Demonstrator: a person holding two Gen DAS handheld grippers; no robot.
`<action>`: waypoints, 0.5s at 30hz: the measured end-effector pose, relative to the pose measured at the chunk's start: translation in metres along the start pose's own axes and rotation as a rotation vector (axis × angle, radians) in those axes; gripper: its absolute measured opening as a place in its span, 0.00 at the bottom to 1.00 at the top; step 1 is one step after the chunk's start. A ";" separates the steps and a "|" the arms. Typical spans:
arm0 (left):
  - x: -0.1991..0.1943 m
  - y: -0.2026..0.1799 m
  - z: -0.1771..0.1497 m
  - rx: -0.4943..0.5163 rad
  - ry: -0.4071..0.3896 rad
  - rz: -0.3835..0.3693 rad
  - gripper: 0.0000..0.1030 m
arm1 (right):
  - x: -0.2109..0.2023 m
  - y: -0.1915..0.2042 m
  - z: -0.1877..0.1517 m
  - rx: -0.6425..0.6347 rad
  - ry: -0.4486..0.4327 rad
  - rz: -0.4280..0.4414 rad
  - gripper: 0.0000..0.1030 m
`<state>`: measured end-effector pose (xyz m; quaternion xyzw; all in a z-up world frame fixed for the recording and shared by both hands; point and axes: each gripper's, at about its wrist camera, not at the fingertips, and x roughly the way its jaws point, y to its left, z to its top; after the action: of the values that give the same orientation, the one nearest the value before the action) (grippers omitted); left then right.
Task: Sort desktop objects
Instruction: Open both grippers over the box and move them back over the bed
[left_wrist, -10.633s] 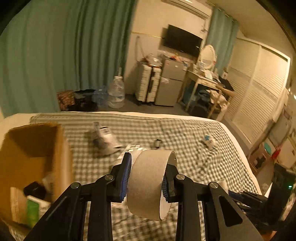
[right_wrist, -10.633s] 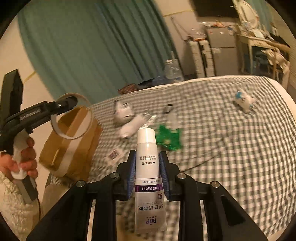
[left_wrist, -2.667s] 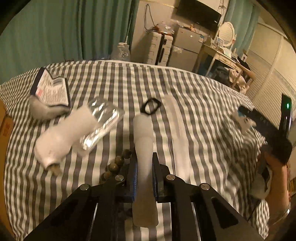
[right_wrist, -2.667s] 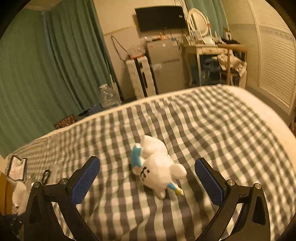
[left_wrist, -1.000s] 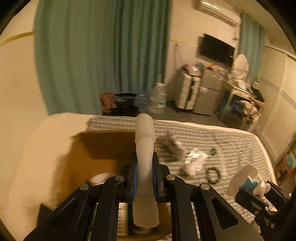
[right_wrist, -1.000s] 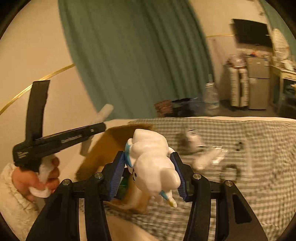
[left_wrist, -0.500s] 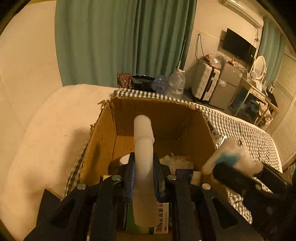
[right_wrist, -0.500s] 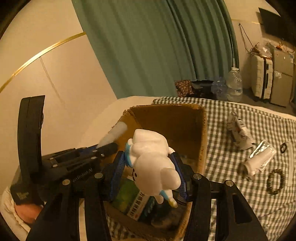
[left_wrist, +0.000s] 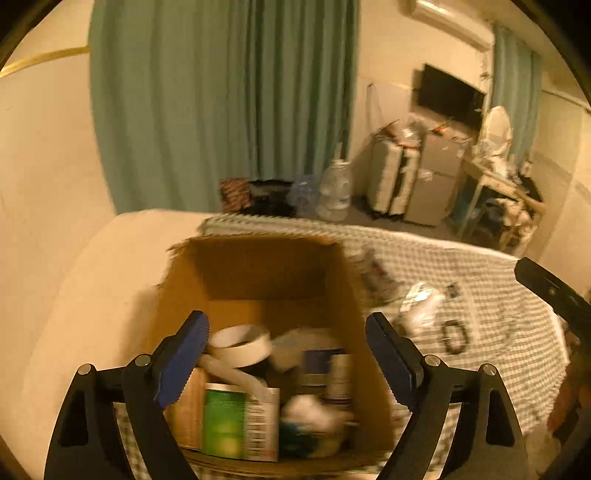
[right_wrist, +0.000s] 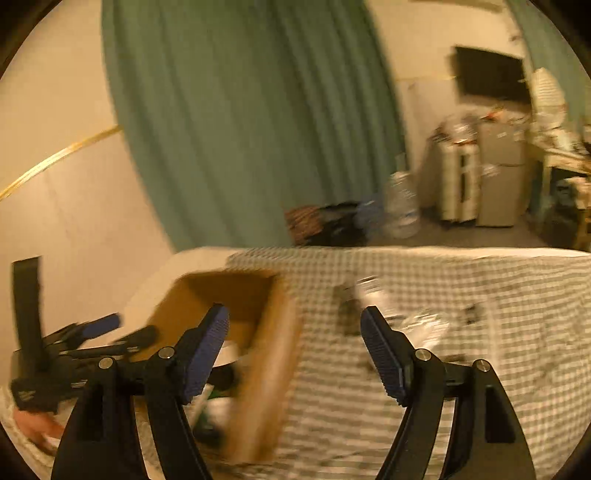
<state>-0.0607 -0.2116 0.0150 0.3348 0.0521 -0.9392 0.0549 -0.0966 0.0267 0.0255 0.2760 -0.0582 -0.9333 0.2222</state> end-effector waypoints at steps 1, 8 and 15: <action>-0.004 -0.010 0.003 -0.004 -0.009 -0.015 0.88 | -0.011 -0.015 0.002 0.003 -0.013 -0.035 0.72; -0.015 -0.091 -0.007 -0.022 -0.065 -0.066 1.00 | -0.070 -0.097 -0.010 0.045 -0.064 -0.183 0.76; 0.031 -0.159 -0.049 0.039 0.000 -0.038 1.00 | -0.077 -0.160 -0.053 0.098 -0.020 -0.225 0.81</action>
<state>-0.0757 -0.0496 -0.0327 0.3349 0.0403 -0.9409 0.0306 -0.0717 0.2049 -0.0190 0.2819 -0.0746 -0.9511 0.1018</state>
